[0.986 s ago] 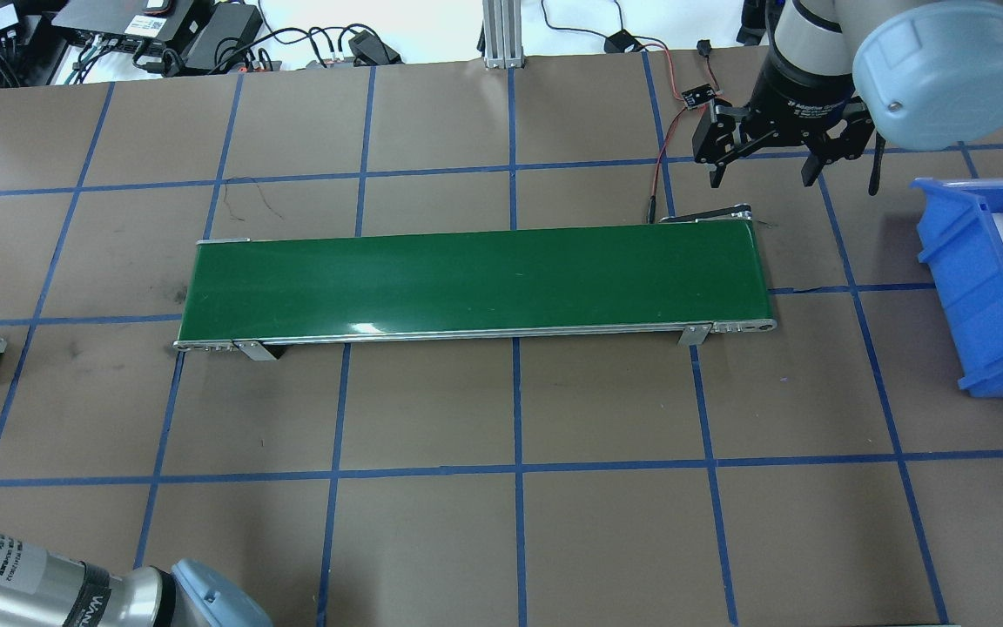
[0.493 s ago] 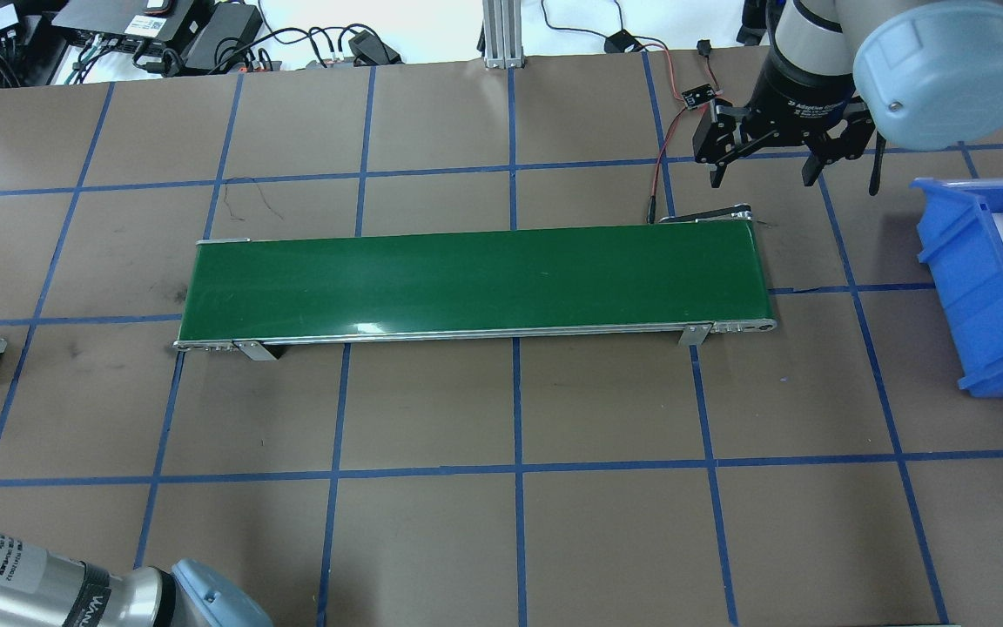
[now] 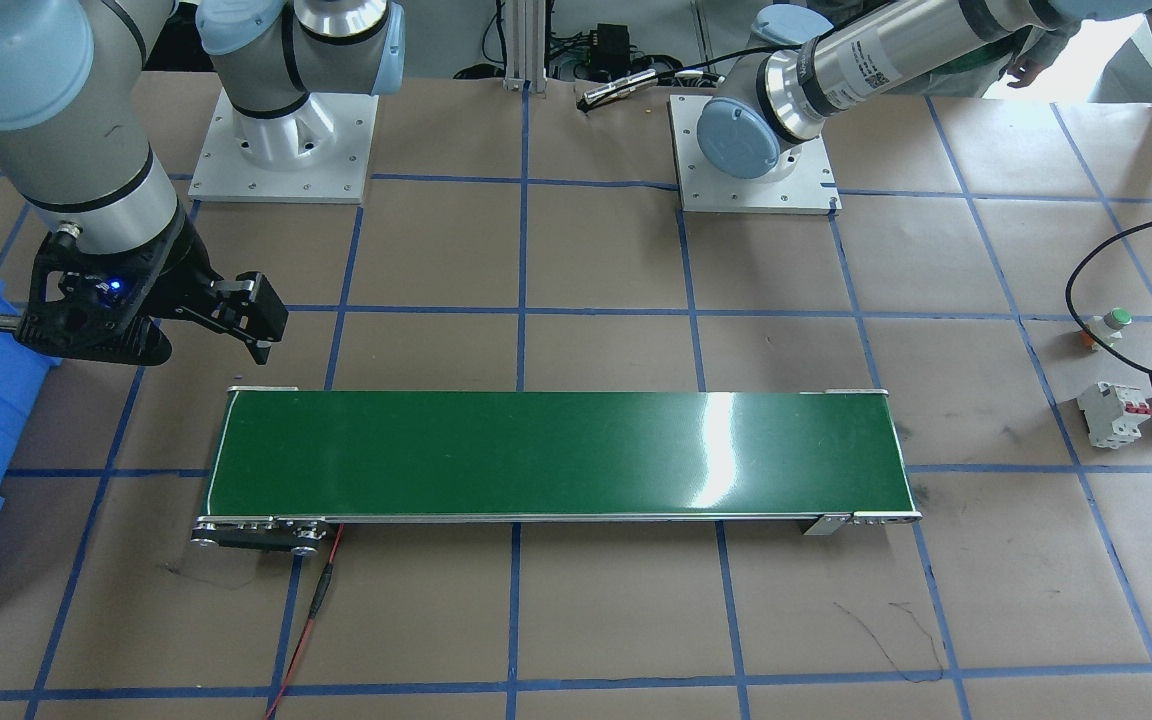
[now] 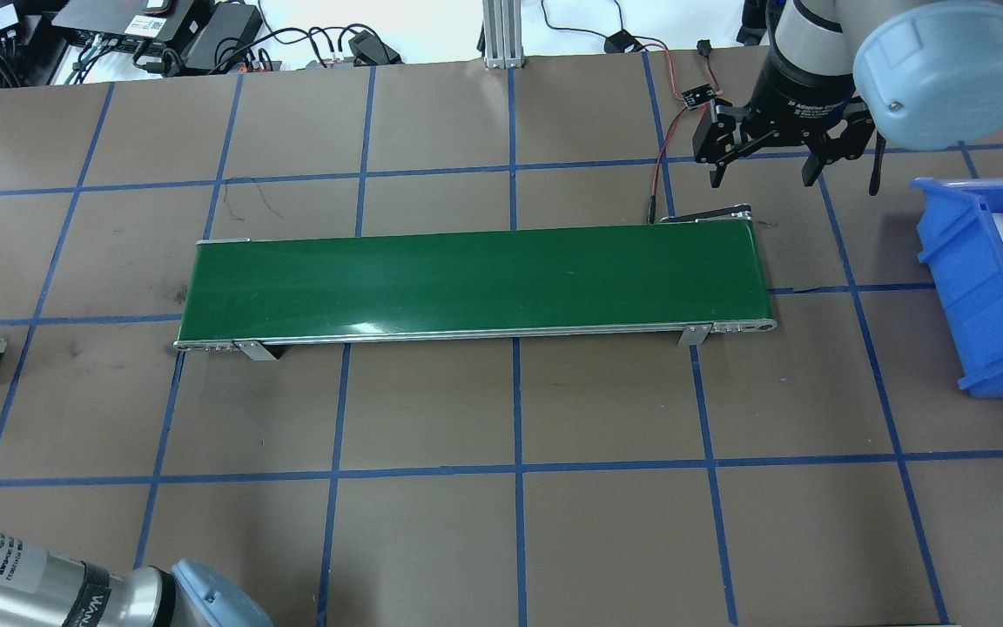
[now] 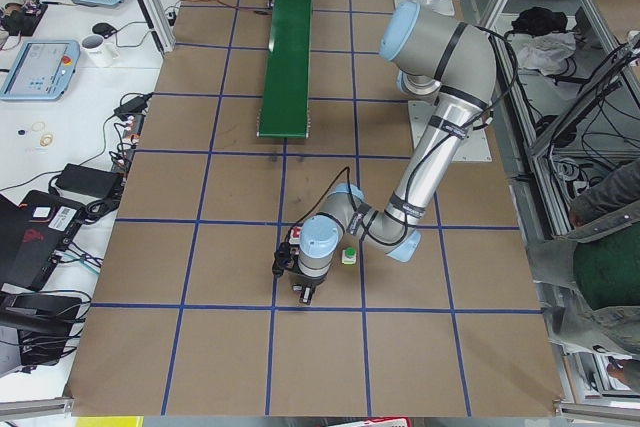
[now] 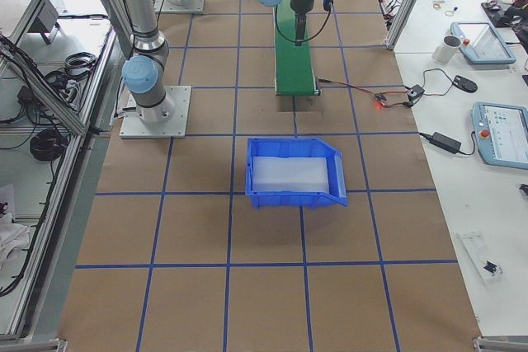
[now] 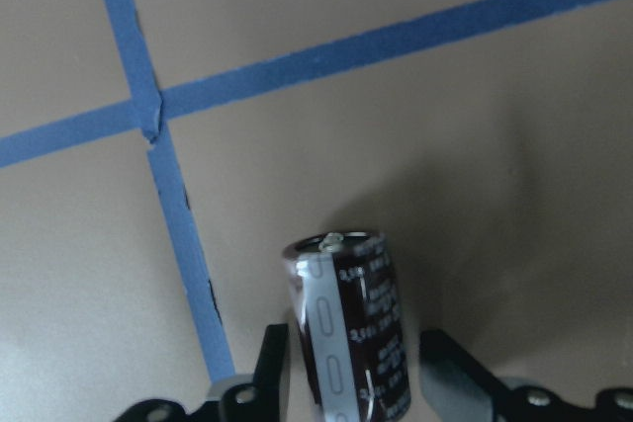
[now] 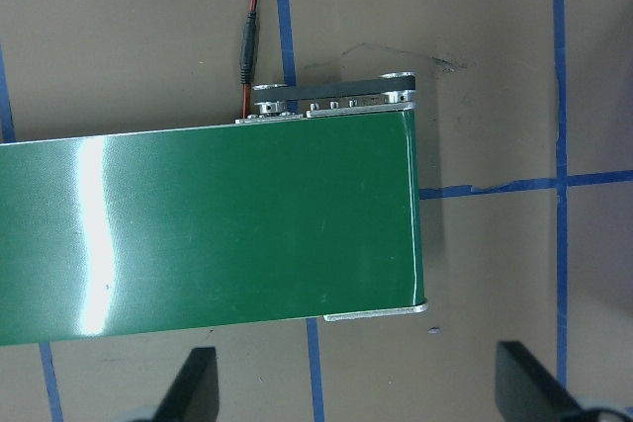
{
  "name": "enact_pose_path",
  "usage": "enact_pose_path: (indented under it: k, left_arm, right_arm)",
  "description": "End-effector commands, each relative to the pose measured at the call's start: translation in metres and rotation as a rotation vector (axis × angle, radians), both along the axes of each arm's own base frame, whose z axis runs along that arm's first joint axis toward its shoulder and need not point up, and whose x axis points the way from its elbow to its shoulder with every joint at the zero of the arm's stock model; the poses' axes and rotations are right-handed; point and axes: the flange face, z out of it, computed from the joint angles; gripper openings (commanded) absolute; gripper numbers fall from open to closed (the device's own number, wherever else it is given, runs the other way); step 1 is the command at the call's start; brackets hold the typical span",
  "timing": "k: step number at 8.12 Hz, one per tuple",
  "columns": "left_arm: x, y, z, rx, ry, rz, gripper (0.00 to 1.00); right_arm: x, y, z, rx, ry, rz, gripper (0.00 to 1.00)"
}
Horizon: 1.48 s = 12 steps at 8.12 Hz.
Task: Move capacitor from left to right
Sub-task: 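Lift the capacitor with the left gripper and carry it to the conveyor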
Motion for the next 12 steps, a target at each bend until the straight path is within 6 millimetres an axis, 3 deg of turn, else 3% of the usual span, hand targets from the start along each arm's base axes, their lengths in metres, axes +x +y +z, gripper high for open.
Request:
enact_pose_path:
  k: [1, 3, 7, 12]
  left_arm:
    - [0.000, 0.000, -0.003, 0.001, 0.002, -0.002, 0.47]
    - [0.000, 0.000, -0.003, 0.001, 0.002, -0.002, 0.37]
    - [0.001, 0.000, -0.001, -0.003, -0.006, -0.002, 0.36]
    - [-0.010, -0.006, 0.058, 0.004, -0.111, 0.001, 0.29]
  right_arm:
    - [0.000, 0.000, 0.000, 0.000, 0.001, -0.001, 1.00]
    - [0.000, 0.000, 0.000, 0.000, 0.001, -0.001, 1.00]
    - [0.000, 0.000, 0.000, 0.000, 0.000, -0.001, 1.00]
    - [0.000, 0.000, 0.000, 0.000, 0.001, -0.001, 1.00]
